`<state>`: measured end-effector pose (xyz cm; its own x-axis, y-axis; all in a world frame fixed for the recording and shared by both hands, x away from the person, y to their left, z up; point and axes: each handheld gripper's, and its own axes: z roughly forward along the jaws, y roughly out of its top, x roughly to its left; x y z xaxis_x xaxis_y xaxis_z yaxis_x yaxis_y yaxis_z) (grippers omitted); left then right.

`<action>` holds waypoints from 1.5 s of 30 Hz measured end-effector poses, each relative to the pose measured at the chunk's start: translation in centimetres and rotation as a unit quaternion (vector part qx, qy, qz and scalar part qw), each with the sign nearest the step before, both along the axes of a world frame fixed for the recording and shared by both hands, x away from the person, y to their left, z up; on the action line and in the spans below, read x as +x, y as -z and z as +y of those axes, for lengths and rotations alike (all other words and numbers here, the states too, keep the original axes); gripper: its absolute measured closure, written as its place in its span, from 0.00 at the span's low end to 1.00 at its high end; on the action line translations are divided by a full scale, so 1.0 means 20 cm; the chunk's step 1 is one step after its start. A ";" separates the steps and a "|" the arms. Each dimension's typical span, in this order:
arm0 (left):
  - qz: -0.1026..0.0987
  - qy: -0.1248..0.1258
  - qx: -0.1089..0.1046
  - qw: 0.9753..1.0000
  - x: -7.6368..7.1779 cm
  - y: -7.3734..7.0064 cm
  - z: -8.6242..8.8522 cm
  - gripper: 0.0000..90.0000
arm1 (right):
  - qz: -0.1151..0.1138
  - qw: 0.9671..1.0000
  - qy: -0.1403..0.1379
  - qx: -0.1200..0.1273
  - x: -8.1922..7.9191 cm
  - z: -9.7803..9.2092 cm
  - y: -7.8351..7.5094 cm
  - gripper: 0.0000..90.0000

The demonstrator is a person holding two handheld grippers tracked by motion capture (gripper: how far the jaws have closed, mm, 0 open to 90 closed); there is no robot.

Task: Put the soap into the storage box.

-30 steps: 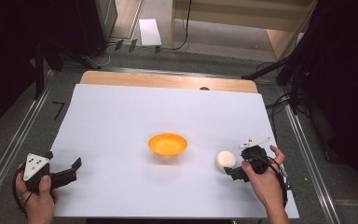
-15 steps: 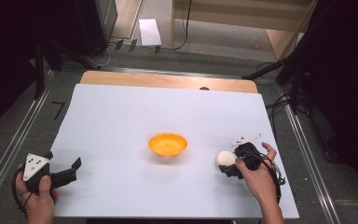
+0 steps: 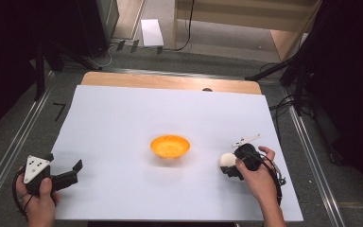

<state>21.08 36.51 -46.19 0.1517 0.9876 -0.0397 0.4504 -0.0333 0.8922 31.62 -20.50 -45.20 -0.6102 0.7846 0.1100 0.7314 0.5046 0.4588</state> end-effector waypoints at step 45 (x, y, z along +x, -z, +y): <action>0.005 0.004 0.001 1.000 0.01 0.00 0.00 0.00 | -0.016 0.999 -0.037 -0.002 0.04 0.12 -0.17 0.28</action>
<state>21.20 36.47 -46.22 0.1583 0.9866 -0.0393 0.4588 -0.0382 0.8877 32.51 -18.06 -41.71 -0.6702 0.7372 0.0858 0.6766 0.5594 0.4789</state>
